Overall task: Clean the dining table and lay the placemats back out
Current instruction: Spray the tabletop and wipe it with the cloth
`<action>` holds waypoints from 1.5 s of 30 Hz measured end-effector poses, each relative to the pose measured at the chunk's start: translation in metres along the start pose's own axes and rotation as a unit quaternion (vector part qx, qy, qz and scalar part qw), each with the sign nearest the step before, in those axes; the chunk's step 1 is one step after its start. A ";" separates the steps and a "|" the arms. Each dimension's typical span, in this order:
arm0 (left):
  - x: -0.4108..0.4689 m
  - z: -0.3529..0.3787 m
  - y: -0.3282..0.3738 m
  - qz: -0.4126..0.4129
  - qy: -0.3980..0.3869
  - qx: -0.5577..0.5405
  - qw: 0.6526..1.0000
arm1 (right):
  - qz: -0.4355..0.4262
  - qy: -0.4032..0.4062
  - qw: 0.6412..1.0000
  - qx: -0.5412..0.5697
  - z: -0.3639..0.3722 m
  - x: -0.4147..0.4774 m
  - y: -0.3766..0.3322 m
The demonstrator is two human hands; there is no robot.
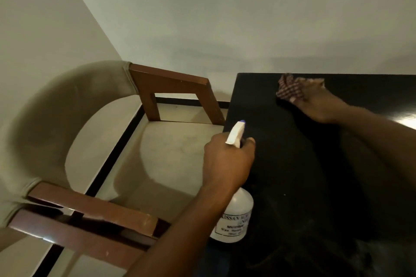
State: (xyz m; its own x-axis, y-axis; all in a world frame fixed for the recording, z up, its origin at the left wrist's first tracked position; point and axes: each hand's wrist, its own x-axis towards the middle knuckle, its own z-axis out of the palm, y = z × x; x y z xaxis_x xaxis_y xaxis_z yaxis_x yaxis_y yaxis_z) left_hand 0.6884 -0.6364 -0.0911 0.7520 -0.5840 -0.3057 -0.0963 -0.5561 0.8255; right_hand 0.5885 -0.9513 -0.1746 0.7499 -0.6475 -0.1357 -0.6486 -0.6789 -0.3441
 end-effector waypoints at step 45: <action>-0.048 -0.015 -0.001 0.097 0.043 -0.021 0.994 | -0.099 -0.131 0.986 -0.018 0.047 -0.148 -0.159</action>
State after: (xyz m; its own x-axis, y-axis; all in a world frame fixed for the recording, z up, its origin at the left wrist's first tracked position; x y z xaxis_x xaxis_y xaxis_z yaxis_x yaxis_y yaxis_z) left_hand 0.6625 -0.5991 -0.0696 0.7753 -0.6239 -0.0980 -0.2198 -0.4121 0.8842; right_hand 0.5866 -0.7309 -0.1434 0.8670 -0.3931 -0.3061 -0.4871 -0.7982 -0.3544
